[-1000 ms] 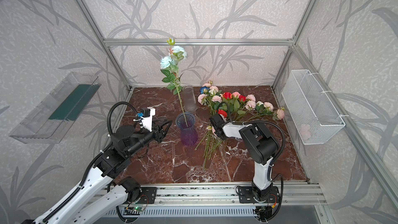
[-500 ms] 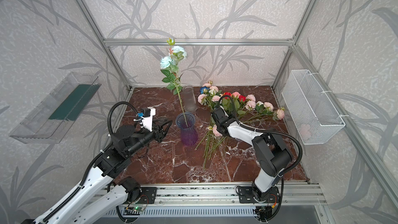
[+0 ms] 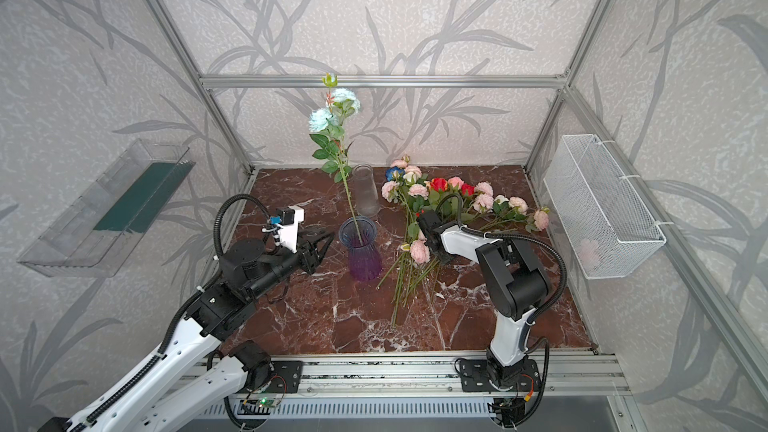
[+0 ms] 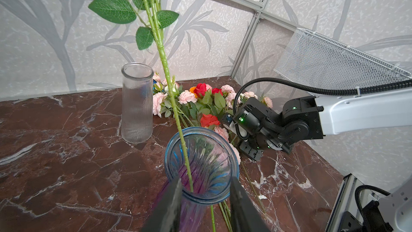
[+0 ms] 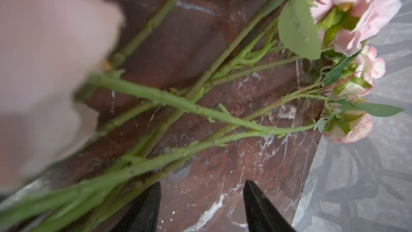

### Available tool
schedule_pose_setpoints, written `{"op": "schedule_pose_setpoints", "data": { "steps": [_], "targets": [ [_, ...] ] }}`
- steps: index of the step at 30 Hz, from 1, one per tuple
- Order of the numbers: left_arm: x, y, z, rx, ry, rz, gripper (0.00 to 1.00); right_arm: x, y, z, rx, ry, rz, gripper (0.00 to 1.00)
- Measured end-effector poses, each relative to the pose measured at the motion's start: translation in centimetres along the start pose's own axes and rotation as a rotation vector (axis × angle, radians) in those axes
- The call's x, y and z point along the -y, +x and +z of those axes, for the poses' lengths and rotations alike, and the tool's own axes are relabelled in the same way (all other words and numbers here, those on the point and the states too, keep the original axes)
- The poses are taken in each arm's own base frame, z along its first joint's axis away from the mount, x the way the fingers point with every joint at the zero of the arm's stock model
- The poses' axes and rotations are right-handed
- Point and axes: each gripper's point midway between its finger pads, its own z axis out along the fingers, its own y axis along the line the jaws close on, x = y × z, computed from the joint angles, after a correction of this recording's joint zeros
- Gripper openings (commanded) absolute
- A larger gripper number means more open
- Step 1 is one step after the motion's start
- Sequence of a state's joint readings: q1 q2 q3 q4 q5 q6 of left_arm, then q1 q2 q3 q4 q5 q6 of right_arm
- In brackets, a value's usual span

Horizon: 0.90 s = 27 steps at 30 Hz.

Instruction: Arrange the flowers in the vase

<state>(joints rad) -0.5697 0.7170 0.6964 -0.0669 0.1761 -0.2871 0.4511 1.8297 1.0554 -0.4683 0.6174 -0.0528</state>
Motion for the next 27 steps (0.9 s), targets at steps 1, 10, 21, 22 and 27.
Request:
{"op": "schedule_pose_setpoints", "data": {
  "steps": [1, 10, 21, 22, 27],
  "targets": [
    [0.0, 0.0, 0.0, 0.001, 0.0, 0.0, 0.37, 0.0, -0.2, 0.0, 0.003, 0.002, 0.002, 0.61],
    [0.1, -0.3, -0.3, 0.012, 0.002, 0.001, 0.37, 0.6, -3.0, 1.3, 0.06, 0.082, -0.033, 0.55],
    [0.1, -0.3, 0.1, 0.011, 0.006, 0.001, 0.37, 0.5, -6.0, 3.2, 0.101, 0.155, -0.187, 0.14],
    [0.1, -0.3, 0.1, 0.011, 0.006, 0.001, 0.37, 0.5, -6.1, 3.3, 0.106, 0.163, -0.199, 0.11],
    [0.1, -0.4, 0.2, 0.018, 0.007, 0.001, 0.37, 1.1, -6.6, 3.0, 0.136, 0.191, -0.18, 0.0]
  ]
}}
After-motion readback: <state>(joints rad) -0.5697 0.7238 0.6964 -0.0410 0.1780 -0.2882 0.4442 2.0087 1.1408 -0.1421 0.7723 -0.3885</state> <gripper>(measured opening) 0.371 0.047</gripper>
